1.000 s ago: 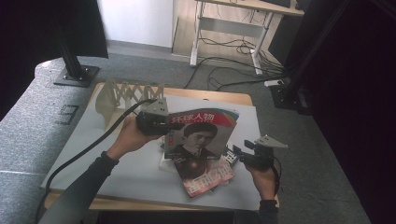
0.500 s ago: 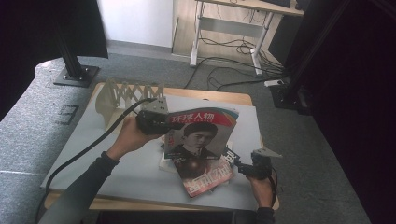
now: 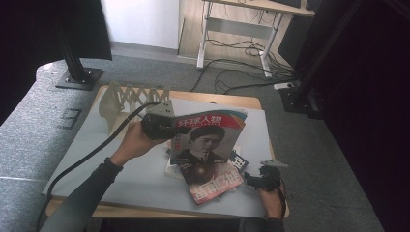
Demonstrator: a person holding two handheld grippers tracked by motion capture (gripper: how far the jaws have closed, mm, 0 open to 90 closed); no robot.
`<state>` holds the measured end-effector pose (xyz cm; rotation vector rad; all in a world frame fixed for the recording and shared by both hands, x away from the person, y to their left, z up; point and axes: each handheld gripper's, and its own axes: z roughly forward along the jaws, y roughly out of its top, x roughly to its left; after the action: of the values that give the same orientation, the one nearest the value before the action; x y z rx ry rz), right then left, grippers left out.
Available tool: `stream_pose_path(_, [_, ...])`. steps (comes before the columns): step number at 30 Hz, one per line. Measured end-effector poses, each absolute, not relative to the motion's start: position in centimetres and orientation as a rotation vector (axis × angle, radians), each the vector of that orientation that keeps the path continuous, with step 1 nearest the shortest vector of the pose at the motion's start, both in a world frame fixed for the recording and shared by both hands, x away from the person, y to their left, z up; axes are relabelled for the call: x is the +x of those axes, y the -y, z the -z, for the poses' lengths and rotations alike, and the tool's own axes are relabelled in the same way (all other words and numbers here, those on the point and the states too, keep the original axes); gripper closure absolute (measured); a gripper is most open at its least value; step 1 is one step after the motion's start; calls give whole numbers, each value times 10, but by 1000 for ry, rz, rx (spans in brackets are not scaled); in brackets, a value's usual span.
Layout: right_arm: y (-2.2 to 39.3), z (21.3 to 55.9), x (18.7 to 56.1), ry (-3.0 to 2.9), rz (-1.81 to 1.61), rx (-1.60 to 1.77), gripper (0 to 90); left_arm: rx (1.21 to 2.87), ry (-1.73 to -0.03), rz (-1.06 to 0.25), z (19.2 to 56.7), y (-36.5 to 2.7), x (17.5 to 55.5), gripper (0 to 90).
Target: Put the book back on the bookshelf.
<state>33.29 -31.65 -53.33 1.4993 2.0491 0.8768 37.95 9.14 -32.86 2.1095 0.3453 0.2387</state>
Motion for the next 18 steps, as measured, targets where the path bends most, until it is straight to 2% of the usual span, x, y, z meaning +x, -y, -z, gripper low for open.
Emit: stream_pose_path(18, [316,537,332,-2024,-898,1499,79,2078,-391,-298,318,-101,377,865])
